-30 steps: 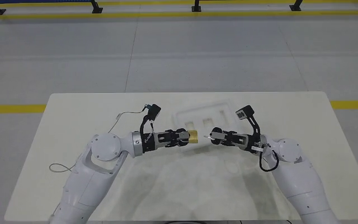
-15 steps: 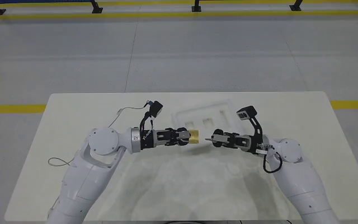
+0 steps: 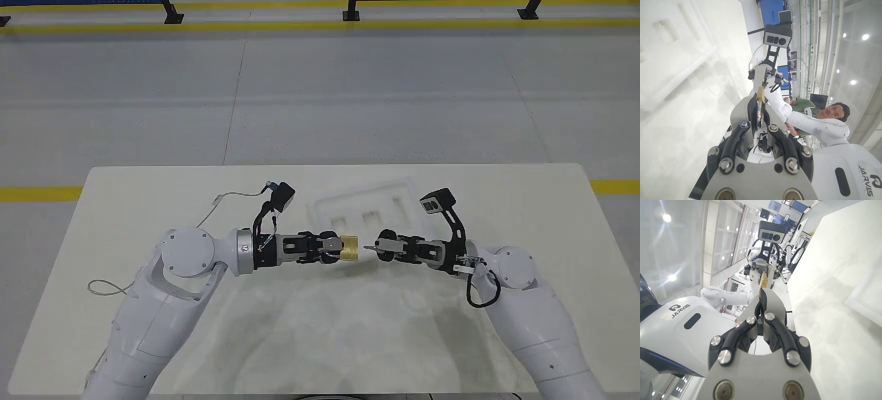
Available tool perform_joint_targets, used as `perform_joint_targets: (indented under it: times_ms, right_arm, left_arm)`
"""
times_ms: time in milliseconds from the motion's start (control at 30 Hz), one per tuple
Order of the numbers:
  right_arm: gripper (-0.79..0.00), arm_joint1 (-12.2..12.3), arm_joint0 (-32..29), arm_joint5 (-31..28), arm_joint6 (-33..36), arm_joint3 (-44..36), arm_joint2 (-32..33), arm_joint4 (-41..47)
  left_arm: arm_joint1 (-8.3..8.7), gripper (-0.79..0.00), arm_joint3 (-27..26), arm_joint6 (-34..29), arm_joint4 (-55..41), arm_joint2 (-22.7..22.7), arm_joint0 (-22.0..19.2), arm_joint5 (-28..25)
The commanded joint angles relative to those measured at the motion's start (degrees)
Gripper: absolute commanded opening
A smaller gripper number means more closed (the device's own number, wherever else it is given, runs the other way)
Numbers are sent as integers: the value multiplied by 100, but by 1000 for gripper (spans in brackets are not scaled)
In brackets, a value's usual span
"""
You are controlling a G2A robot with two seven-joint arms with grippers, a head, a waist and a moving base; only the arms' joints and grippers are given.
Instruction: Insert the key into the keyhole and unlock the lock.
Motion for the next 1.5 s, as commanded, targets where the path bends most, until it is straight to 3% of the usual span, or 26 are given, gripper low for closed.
perform_joint_targets:
  times_ms: [0, 700, 1000, 1200, 1467]
  right_arm:
    - [-785, -5, 13, -2, -41, 7, -40, -14]
    - [-785, -30, 161, 23, -261, 60, -324, -170]
    - [-785, 35, 109, 43, -123, 120, -100, -118]
    - [-785, 111, 66, 166, 382, 112, 76, -66]
    - [-785, 187, 13, 414, 882, 57, 164, 92]
  left_arm:
    - [8, -785, 1, 10, -9, 13, -1, -9]
    - [24, -785, -2, 46, -8, 22, 7, 4]
    - [26, -785, -6, 73, -26, 52, 24, -48]
    - [100, -785, 292, -893, 108, 82, -328, -47]
    - [148, -785, 616, -1385, 117, 110, -794, -60]
